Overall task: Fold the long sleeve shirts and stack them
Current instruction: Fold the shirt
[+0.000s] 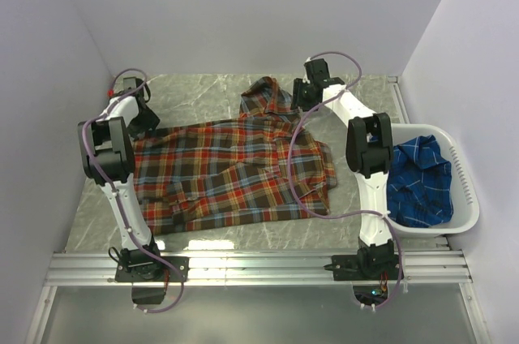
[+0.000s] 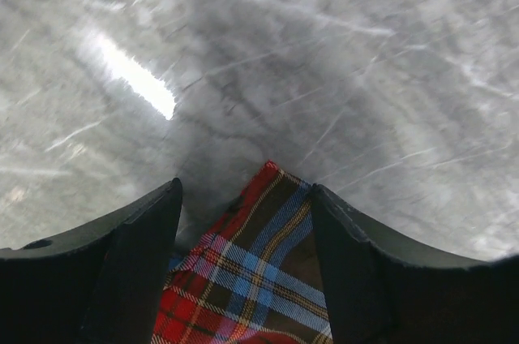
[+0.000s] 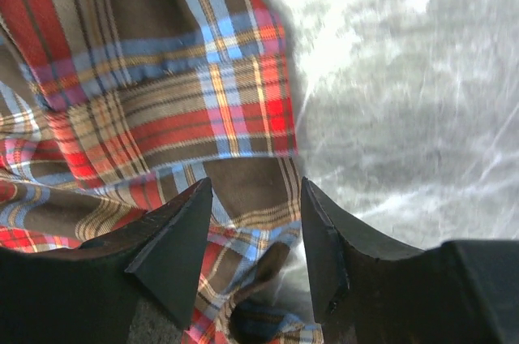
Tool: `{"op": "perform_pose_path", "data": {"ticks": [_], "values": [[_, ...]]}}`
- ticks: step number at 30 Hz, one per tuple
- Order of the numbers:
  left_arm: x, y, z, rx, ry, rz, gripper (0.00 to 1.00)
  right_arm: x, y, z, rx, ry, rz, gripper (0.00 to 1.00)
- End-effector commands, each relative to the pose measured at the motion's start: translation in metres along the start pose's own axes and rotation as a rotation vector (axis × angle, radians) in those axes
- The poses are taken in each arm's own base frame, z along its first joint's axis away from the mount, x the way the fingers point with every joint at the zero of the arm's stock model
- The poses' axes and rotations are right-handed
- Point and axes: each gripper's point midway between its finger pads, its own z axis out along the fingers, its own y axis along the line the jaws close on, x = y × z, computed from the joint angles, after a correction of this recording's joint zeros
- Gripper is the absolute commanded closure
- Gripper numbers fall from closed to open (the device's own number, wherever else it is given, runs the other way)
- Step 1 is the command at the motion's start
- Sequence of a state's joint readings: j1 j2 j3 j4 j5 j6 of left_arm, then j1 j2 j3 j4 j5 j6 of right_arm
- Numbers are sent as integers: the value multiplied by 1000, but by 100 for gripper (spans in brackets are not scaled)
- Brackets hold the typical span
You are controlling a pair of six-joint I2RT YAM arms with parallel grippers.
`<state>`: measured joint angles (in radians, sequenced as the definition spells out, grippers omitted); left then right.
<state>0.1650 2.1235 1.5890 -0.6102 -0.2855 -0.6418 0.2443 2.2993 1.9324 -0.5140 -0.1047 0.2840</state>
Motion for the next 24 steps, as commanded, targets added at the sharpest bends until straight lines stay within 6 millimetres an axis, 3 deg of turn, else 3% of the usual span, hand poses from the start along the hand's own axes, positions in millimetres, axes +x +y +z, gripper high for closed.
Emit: {"op": "perform_pose_path", "data": {"ticks": [1,10,13,16,18,19,20,24], "values": [[-4,-10,2,37,24,41,30,-18,5,2,-25,-43,-55,45],[29,1,11,-18,122,84,33,-14,2,8,-14,-36,-51,45],[39,3,16,-36,141,98,39,-12,0,15,-1,-29,-24,45],[42,2,19,-38,145,105,49,-7,0,23,-2,-3,-2,46],[43,2,22,-46,140,115,58,-8,3,25,-5,6,7,46],[42,2,25,-53,137,131,68,-2,1,31,-8,26,16,47],[42,2,25,-53,137,132,68,-1,1,31,-8,28,16,47],[42,1,30,-52,133,143,89,8,4,35,-28,58,34,50]]}}
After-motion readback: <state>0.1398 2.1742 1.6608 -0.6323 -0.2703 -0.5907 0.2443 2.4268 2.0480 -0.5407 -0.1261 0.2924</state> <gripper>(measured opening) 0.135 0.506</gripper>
